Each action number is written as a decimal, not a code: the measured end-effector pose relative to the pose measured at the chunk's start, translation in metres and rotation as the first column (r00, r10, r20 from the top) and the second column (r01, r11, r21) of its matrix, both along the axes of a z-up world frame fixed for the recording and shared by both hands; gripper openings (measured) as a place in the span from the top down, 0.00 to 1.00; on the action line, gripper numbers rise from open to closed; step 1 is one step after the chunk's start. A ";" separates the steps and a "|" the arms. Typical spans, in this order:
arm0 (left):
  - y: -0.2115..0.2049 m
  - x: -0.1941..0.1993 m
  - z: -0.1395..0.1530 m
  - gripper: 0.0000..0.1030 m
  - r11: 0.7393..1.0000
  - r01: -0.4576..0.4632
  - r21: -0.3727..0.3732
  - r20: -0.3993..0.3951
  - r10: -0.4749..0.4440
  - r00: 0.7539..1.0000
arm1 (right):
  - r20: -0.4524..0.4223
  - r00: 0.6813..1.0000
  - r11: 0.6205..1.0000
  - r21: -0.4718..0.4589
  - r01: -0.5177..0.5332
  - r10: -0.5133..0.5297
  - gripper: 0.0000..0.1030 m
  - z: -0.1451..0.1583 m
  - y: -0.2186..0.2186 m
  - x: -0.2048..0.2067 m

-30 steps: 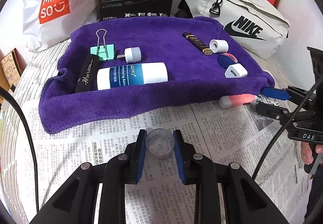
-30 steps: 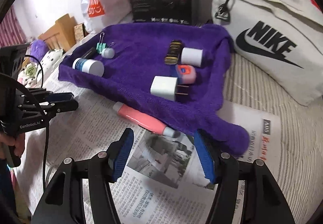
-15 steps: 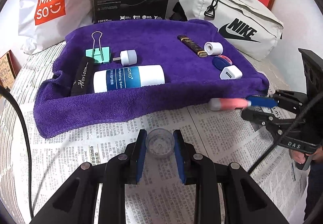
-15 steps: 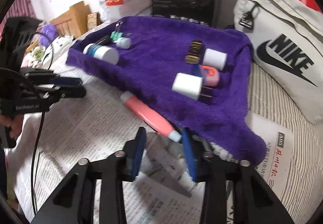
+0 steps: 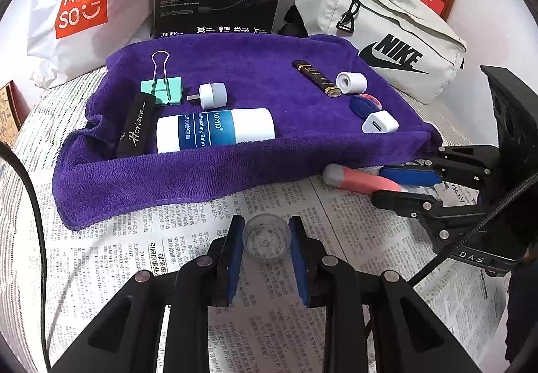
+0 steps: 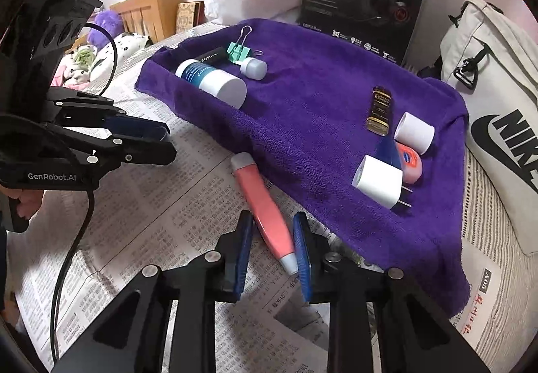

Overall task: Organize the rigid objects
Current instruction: 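Grasp the pink marker with the right tool while the left tool holds the clear cap, then carry the clear cap and pink marker onto the purple towel with both tools, then lower the cap beside the clip and the marker beside the bottle, opening both tools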

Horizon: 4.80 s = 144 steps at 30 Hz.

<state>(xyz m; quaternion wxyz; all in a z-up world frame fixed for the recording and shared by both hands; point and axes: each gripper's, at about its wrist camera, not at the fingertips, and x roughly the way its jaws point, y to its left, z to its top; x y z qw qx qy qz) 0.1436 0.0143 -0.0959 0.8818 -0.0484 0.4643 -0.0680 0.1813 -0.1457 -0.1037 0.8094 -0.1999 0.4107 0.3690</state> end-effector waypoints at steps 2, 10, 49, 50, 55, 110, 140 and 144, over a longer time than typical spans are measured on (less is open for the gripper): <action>0.000 -0.001 0.000 0.75 1.000 0.001 0.002 -0.001 -0.001 1.000 | -0.010 1.000 1.000 -0.011 0.014 -0.014 0.81 0.000 -0.005 -0.006; 0.000 -0.004 0.001 0.75 1.000 0.001 0.008 -0.001 -0.001 1.000 | -0.065 0.991 0.992 -0.036 0.117 -0.119 0.83 0.003 -0.035 -0.036; 0.010 -0.017 0.037 0.75 0.999 -0.022 0.025 0.031 0.022 0.999 | -0.079 0.973 0.975 0.025 0.219 -0.217 0.84 0.033 -0.036 -0.030; 0.010 -0.016 0.039 0.75 0.999 -0.024 0.028 0.031 0.023 0.999 | -0.082 0.973 0.976 0.022 0.219 -0.216 0.84 0.033 -0.035 -0.029; 0.011 -0.013 0.047 0.75 0.999 -0.020 0.032 0.033 0.019 0.999 | -0.089 0.971 0.974 0.027 0.225 -0.222 0.84 0.035 -0.032 -0.024; 0.065 0.110 0.030 0.75 0.999 -0.043 0.009 -0.058 0.044 0.997 | -0.109 0.961 0.966 -0.056 0.251 -0.256 0.84 0.009 0.048 0.120; 0.048 0.129 0.008 0.75 0.994 -0.023 0.111 -0.135 0.038 0.990 | -0.093 0.957 0.958 0.057 0.281 -0.275 0.72 0.041 0.004 0.095; 0.049 0.127 0.009 0.71 0.994 -0.038 0.099 -0.135 0.051 0.990 | -0.094 0.955 0.957 0.054 0.286 -0.280 0.71 0.043 -0.002 0.090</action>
